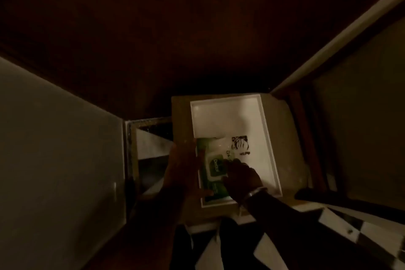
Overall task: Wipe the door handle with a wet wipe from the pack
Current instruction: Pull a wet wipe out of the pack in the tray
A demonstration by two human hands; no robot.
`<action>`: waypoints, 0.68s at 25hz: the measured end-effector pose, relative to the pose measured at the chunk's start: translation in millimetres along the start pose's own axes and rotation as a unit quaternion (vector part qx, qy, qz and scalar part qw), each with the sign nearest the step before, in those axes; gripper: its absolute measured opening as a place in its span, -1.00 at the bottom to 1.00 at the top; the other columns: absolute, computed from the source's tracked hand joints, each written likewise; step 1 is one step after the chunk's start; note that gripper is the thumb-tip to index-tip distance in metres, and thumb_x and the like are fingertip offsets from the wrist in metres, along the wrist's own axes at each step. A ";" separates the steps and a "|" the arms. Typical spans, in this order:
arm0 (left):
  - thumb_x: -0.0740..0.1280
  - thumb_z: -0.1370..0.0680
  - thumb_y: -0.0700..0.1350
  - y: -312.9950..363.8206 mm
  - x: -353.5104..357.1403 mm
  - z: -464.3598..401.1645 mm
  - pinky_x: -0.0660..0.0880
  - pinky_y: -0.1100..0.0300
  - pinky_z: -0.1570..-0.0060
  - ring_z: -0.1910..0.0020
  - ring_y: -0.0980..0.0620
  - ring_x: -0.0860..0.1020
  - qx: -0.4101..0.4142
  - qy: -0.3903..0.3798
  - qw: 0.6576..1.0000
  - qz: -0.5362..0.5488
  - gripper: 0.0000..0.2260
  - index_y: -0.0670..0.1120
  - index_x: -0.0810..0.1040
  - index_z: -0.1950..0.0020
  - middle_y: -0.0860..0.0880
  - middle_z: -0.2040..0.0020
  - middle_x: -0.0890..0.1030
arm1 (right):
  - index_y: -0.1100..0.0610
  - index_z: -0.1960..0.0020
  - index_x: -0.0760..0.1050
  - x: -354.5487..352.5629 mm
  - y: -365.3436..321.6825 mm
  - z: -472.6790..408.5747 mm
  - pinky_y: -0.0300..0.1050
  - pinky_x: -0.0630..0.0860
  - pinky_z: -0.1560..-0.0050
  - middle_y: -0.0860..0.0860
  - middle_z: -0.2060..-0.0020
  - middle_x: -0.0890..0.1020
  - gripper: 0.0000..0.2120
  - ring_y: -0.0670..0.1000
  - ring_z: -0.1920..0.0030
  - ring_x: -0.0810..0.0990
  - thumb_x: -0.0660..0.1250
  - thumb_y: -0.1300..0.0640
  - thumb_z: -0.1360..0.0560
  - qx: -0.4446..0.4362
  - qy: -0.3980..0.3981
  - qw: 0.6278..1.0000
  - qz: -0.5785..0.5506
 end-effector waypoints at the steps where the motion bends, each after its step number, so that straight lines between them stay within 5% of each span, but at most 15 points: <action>1: 0.20 -0.21 0.55 1.7 14.6 -5.9 -0.28 -0.25 -0.39 -0.49 -0.31 -0.01 0.017 -0.012 1.000 -0.005 0.08 -0.04 0.01 -0.53 -0.24 -0.54 0.07 | 0.07 -0.53 0.25 7.6 7.1 -12.0 0.00 0.49 -0.15 0.09 -0.32 0.46 -0.47 0.12 -0.23 0.51 0.16 -0.11 -0.62 0.040 0.007 0.997 -0.063; 3: 0.09 -0.22 0.59 -3.5 30.9 -14.6 -0.31 -0.30 -0.38 -0.49 -0.32 -0.07 0.029 0.003 0.999 -0.026 0.07 -0.02 -0.04 -0.54 -0.27 -0.54 -0.01 | 0.09 -0.42 0.29 13.6 13.5 -29.0 -0.06 0.50 -0.04 0.08 -0.21 0.45 -0.41 0.10 -0.14 0.52 0.29 -0.20 -0.52 0.095 0.046 0.980 -0.170; 7: -0.02 -0.16 0.65 -13.2 51.4 -18.3 -0.38 -0.31 -0.35 -0.50 -0.29 -0.07 -0.002 -0.002 1.000 -0.011 0.09 0.08 -0.15 -0.53 -0.25 -0.55 -0.06 | 0.12 -0.43 0.19 24.1 10.4 -44.7 -0.03 0.49 -0.04 0.11 -0.19 0.38 -0.13 0.16 -0.17 0.47 0.43 -0.32 -0.34 0.170 0.075 0.961 -0.203; 11: -0.03 -0.14 0.65 -17.1 51.6 -21.3 -0.40 -0.31 -0.33 -0.50 -0.29 -0.09 -0.012 -0.016 1.000 -0.012 0.11 0.09 -0.22 -0.52 -0.27 -0.54 -0.06 | 0.14 -0.35 0.31 15.3 14.5 -39.0 -0.03 0.55 0.01 0.06 -0.08 0.48 -0.30 0.10 -0.05 0.52 0.34 -0.27 -0.39 0.150 0.133 0.949 -0.243; 14: 0.06 -0.13 0.64 -15.3 49.5 -20.7 -0.55 -0.25 -0.27 -0.49 -0.26 -0.21 -0.014 -0.011 1.000 -0.012 0.14 0.11 -0.33 -0.49 -0.24 -0.53 -0.20 | 0.16 -0.05 0.51 20.9 68.0 -19.0 -0.13 0.53 0.24 0.00 0.17 0.57 -0.79 0.09 0.12 0.58 0.20 0.05 -0.60 0.166 0.176 0.846 -0.476; 16: 0.10 -0.13 0.63 -14.7 49.4 -22.0 -0.59 -0.23 -0.24 -0.49 -0.26 -0.23 -0.014 -0.003 1.000 -0.013 0.16 0.11 -0.39 -0.46 -0.22 -0.51 -0.24 | 0.20 0.15 0.55 38.3 108.3 -7.4 -0.17 0.51 0.42 0.04 0.27 0.54 -0.76 0.07 0.22 0.52 0.22 0.17 -0.64 0.238 0.167 0.760 -0.582; 17: 0.11 -0.13 0.63 -13.2 48.3 -22.4 -0.59 -0.22 -0.24 -0.49 -0.25 -0.23 -0.010 -0.003 1.000 -0.014 0.16 0.11 -0.40 -0.46 -0.22 -0.51 -0.25 | 0.30 0.14 0.54 42.8 115.0 -7.1 -0.20 0.51 0.46 0.11 0.27 0.53 -0.75 0.07 0.26 0.50 0.24 0.19 -0.64 0.242 0.147 0.754 -0.592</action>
Point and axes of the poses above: each hand's wrist, its own z-axis away from the middle knuckle, its own x-axis out of the palm, y = z × x, the point moved 10 cm from there along -z, towards the middle knuckle
